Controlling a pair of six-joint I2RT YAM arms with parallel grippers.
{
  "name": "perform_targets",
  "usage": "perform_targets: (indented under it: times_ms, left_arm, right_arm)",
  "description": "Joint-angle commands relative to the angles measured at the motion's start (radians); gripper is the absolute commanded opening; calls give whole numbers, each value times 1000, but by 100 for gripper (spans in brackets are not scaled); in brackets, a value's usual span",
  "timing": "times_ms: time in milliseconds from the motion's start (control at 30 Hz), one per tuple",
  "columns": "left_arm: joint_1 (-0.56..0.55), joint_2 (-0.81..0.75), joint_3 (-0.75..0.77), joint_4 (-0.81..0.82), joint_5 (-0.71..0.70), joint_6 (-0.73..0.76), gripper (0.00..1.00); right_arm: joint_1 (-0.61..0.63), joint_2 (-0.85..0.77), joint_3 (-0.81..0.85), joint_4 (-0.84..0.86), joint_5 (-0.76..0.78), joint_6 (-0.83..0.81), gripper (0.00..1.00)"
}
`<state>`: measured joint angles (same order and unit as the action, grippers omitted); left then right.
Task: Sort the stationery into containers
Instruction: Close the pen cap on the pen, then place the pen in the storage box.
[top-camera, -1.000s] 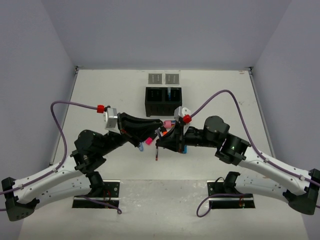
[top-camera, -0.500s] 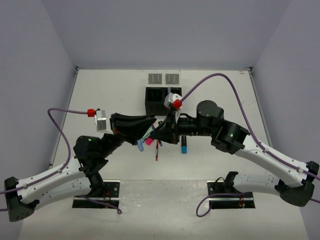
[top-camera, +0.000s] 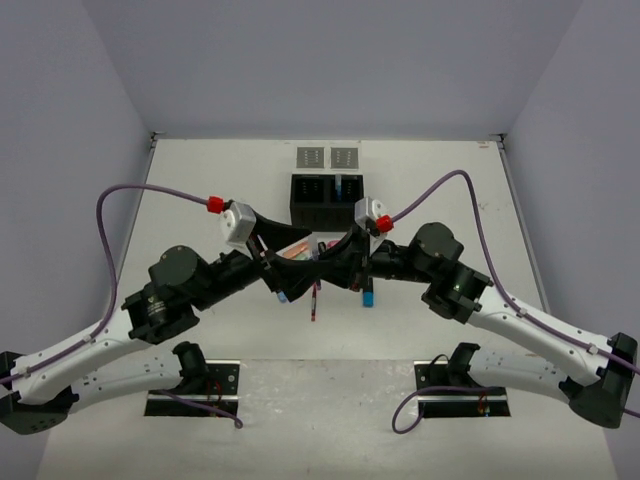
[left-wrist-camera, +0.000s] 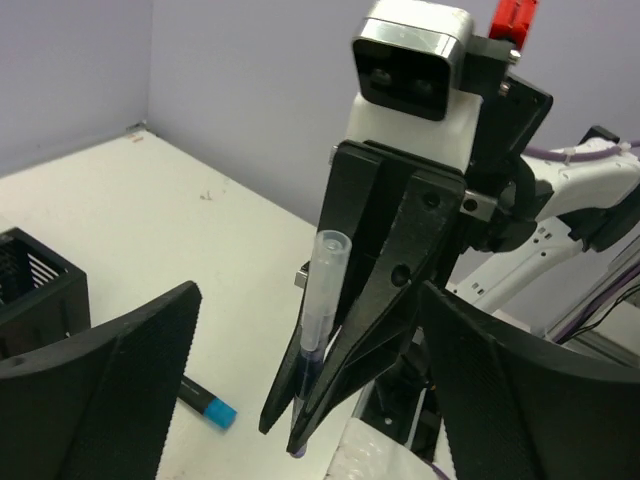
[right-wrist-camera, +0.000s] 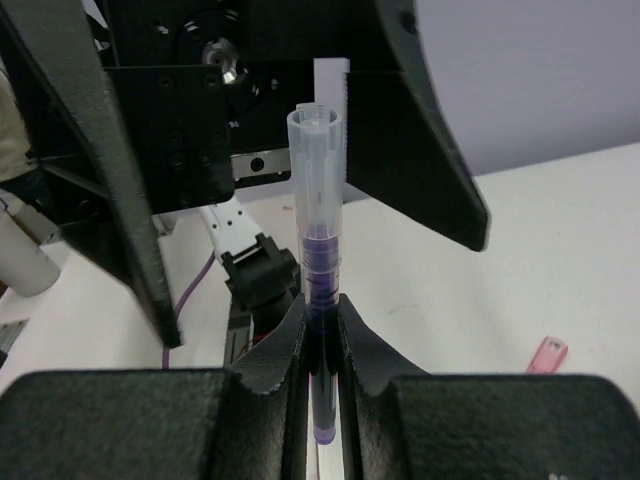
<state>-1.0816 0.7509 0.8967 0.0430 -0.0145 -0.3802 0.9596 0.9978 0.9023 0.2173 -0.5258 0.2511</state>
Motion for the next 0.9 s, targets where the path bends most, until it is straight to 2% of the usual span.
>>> perform_targets:
  times_ms: [0,200,267,333,400,467,533,667,733,800,867]
  left_arm:
    - [-4,31,127,-145,-68,19,99]
    - [-4,-7,148,-114,-110,4,100]
    - [-4,-36,152,-140,-203,-24,100]
    - [-4,-80,158,-204,-402,-125,100]
    - [-5,-147,150,-245,-542,-208,100]
    - [-5,-175,155,-275,-618,-248,100]
    - [-4,-157,175,-285,-606,-223,100]
    - [-4,-95,205,-241,-445,-128,98]
    - [-4,-78,208,-235,-442,-124,95]
    - [-4,-33,226,-253,-473,-123,94]
    - [-4,-6,239,-289,-516,-130,94]
  right_arm:
    - [-4,-34,-47,150,0,13,0]
    - [-3,-37,-86,131,98,-11,0]
    - [-5,-36,-88,118,188,-7,0]
    - [-18,-30,-76,99,216,2,0]
    - [-32,-14,-50,81,185,3,0]
    - [-35,-6,-35,62,166,-4,0]
    - [-36,0,-25,55,158,-9,0]
    - [-36,12,-14,40,156,-3,0]
    - [-35,12,-16,41,180,5,0]
    - [-36,10,-14,32,235,9,0]
    - [-50,22,-14,30,410,36,0]
